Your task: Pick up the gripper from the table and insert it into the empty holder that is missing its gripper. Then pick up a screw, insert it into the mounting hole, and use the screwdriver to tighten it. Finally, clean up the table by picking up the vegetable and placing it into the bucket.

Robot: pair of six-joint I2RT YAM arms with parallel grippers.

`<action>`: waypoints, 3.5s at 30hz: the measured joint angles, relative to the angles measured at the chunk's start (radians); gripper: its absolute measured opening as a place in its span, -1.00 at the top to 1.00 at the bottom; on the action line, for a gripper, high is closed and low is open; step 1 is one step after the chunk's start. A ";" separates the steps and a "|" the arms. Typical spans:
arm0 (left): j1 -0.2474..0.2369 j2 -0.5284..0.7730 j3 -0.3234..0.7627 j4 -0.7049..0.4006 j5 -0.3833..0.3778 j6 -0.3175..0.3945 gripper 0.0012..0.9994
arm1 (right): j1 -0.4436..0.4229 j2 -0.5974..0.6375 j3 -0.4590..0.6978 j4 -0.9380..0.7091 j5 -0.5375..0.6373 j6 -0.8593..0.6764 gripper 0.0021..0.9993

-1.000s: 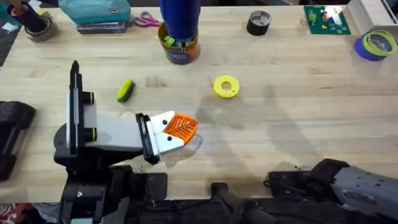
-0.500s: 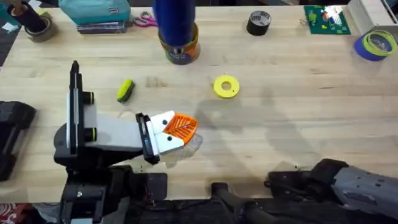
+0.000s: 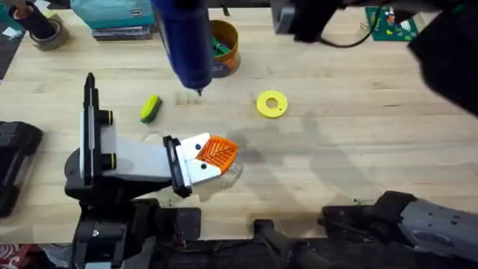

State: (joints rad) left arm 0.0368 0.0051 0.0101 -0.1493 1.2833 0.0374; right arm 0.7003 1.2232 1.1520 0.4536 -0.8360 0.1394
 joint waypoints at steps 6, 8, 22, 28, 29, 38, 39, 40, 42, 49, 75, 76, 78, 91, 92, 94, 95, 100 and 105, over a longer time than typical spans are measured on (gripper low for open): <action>0.000 0.000 0.000 0.000 0.000 0.000 0.99 | 0.002 0.000 -0.070 0.090 -0.040 0.023 0.95; 0.000 0.000 0.000 0.000 0.000 0.000 0.99 | 0.007 0.000 -0.074 0.093 -0.054 0.030 0.95; 0.000 0.000 0.000 0.000 0.000 0.000 0.99 | 0.058 0.000 -0.083 0.093 -0.079 0.033 0.95; 0.000 0.000 0.000 0.000 0.000 0.000 0.99 | 0.062 0.000 -0.097 0.093 -0.079 0.028 0.95; 0.000 0.000 0.000 0.000 0.000 0.000 0.99 | 0.062 0.000 -0.100 0.093 -0.079 0.027 0.95; 0.000 0.000 0.000 0.000 0.000 0.000 0.99 | 0.065 0.000 -0.128 0.094 -0.079 0.008 0.95; 0.000 0.000 0.000 0.000 0.000 0.000 0.99 | 0.065 0.000 -0.131 0.094 -0.079 0.006 0.95; 0.000 0.000 0.000 0.000 0.000 0.000 0.99 | 0.065 0.000 -0.135 0.094 -0.079 0.002 0.95; 0.000 0.000 0.000 0.000 0.000 0.000 0.99 | 0.065 0.000 -0.144 0.096 -0.079 -0.006 0.95; 0.000 0.000 0.000 0.000 0.000 0.000 0.99 | 0.078 0.006 -0.165 0.103 -0.079 -0.036 0.95; 0.000 0.000 0.000 0.000 0.000 0.000 0.99 | 0.095 0.060 -0.167 0.136 -0.079 -0.051 0.95; 0.000 0.000 0.000 0.000 0.000 0.000 0.99 | 0.095 0.060 -0.168 0.139 -0.079 -0.051 0.95; 0.000 0.000 0.000 0.000 0.000 0.000 0.99 | 0.095 0.060 -0.176 0.150 -0.079 -0.051 0.95; 0.000 0.000 0.000 0.000 0.000 0.000 0.99 | 0.096 0.060 -0.217 0.185 -0.078 -0.050 0.95; 0.000 0.000 0.000 0.000 0.000 0.000 0.99 | 0.097 0.060 -0.222 0.194 -0.078 -0.050 0.95; 0.000 0.000 0.000 0.000 0.000 0.000 0.99 | 0.098 0.060 -0.230 0.199 -0.078 -0.050 0.95; 0.000 0.000 0.000 0.000 0.000 0.000 0.99 | 0.098 0.060 -0.233 0.199 -0.078 -0.050 0.95; 0.000 0.000 0.000 0.000 0.000 0.000 0.99 | 0.102 0.060 -0.237 0.199 -0.078 -0.050 0.95; 0.000 0.000 0.000 0.000 0.000 0.000 0.99 | 0.111 0.060 -0.237 0.204 -0.078 -0.050 0.95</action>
State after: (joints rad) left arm 0.0368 0.0054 0.0101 -0.1493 1.2831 0.0376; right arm 0.8114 1.2831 0.9150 0.6577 -0.9142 0.0891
